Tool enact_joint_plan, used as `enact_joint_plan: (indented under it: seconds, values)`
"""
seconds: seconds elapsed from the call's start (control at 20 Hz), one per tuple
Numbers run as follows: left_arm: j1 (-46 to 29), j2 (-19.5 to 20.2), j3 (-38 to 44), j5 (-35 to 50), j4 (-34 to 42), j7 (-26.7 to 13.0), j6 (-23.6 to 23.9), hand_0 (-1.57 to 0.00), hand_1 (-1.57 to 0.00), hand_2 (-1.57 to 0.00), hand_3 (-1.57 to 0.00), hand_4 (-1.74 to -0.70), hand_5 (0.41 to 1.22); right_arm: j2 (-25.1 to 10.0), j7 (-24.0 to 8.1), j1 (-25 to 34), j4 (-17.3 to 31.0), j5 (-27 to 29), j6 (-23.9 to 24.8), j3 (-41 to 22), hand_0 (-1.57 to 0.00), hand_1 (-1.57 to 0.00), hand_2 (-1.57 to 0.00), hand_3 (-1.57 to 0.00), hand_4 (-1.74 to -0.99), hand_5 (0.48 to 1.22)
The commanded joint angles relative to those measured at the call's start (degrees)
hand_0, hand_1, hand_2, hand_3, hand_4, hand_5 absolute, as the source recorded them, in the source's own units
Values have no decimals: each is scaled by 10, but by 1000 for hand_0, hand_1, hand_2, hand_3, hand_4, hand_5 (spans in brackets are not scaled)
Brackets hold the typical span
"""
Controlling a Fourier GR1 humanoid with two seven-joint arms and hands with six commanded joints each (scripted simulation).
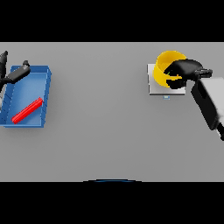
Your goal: Pick up the red beaker and tilt it to pour out 1 green nut into yellow bowl. Pick up the yellow bowl and place it on the metallic measuring scale.
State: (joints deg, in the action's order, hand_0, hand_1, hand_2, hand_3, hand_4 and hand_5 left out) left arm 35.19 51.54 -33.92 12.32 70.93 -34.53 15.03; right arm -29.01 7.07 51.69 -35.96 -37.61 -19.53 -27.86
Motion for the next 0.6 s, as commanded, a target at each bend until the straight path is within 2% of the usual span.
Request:
enact_joint_plan:
  seconds: [0.0, 0.05, 0.1, 0.2, 0.35, 0.55]
  values:
    - [1, 1, -1, -1, -5, 1, -5, 1, 1, 1, 1, -809, 742, 1, 2, -1, 2, 0, -3, -2, -624, -554, -694, -670, -1444, 887]
    - [-3, 0, -4, -4, -3, 3, -2, 1, 1, 1, 1, -805, 740, 3, -2, 0, -2, 2, -7, -1, -499, -443, -597, -635, -1425, 851]
    - [3, -4, -3, -4, -12, 7, -5, 1, 1, 1, 1, -806, 738, 2, 7, -3, 0, 1, -7, -4, -399, -354, -518, -604, -1410, 821]
    - [4, -10, -3, -5, -16, 13, -2, 1, 1, 1, 1, -810, 739, 4, 13, 0, 6, -1, -9, -6, -255, -226, -390, -541, -1385, 780]
    - [1, 1, 2, -1, -14, 13, -6, 1, 1, 1, 1, -809, 736, 3, 33, 7, 22, -11, -7, -14, -130, -115, -244, -442, -1346, 746]
    - [1, -3, 3, 3, -5, 8, -2, 1, 1, 1, 1, -821, 734, 5, 36, 16, 35, -17, -13, -19, -53, -47, -115, -348, -1308, 733]
